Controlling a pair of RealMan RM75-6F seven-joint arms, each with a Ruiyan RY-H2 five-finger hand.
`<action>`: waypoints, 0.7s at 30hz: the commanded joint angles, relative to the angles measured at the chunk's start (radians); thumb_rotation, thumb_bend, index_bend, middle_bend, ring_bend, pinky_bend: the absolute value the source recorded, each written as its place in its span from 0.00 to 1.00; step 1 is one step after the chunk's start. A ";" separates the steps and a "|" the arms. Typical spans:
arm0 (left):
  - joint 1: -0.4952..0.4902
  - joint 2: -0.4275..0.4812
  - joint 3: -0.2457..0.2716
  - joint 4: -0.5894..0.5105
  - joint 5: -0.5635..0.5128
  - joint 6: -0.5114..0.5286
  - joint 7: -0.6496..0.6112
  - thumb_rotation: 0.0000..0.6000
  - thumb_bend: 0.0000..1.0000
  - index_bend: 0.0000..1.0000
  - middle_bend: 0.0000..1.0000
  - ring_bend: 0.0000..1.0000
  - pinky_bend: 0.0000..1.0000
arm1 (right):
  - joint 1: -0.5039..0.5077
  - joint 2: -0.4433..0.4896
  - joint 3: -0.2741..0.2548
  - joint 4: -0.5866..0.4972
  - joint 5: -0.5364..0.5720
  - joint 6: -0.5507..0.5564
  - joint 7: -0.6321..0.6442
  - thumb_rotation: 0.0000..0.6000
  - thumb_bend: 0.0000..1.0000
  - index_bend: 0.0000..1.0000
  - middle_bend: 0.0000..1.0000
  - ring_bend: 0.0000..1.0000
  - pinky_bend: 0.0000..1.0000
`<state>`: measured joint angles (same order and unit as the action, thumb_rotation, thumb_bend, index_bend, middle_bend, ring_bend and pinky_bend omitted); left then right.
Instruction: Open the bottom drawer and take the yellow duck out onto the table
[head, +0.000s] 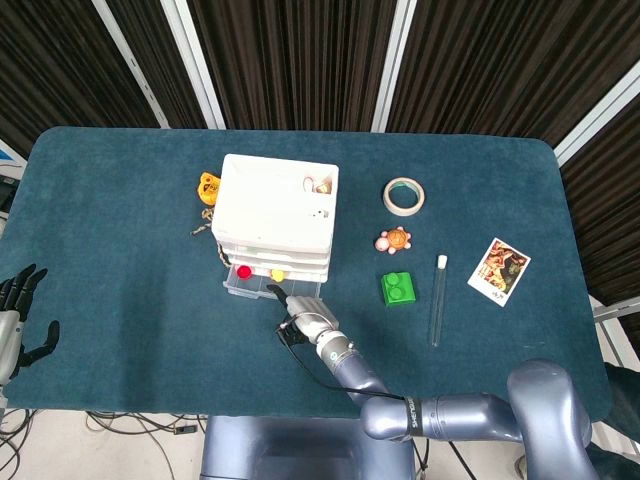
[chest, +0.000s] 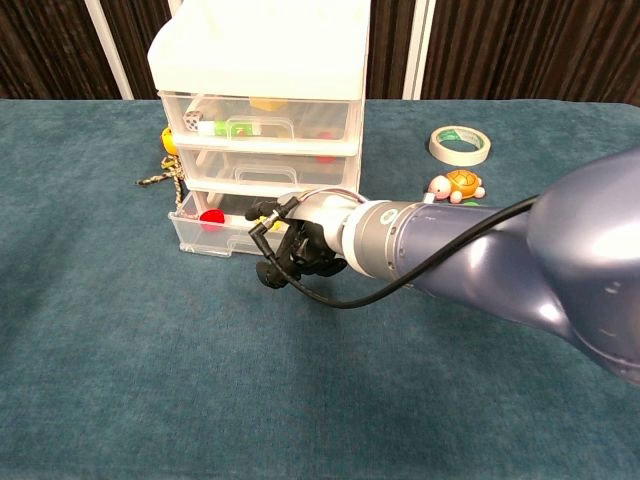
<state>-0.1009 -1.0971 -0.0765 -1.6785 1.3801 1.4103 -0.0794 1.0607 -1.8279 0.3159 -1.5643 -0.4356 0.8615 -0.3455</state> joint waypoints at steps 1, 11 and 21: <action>0.000 0.000 0.000 0.000 0.000 0.001 -0.001 1.00 0.48 0.05 0.00 0.00 0.00 | 0.012 -0.003 -0.001 0.008 0.016 -0.001 -0.014 1.00 0.62 0.06 0.87 0.98 1.00; 0.000 0.000 0.001 0.000 0.000 0.000 0.000 1.00 0.48 0.05 0.00 0.00 0.00 | 0.027 0.007 -0.014 -0.004 0.040 -0.020 -0.027 1.00 0.62 0.15 0.87 0.98 1.00; 0.000 0.001 0.000 -0.001 -0.001 -0.001 -0.003 1.00 0.48 0.05 0.00 0.00 0.00 | 0.035 0.032 -0.029 -0.046 0.040 -0.018 -0.035 1.00 0.62 0.18 0.87 0.98 1.00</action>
<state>-0.1008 -1.0960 -0.0763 -1.6790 1.3793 1.4092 -0.0828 1.0946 -1.7987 0.2892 -1.6069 -0.3946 0.8428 -0.3790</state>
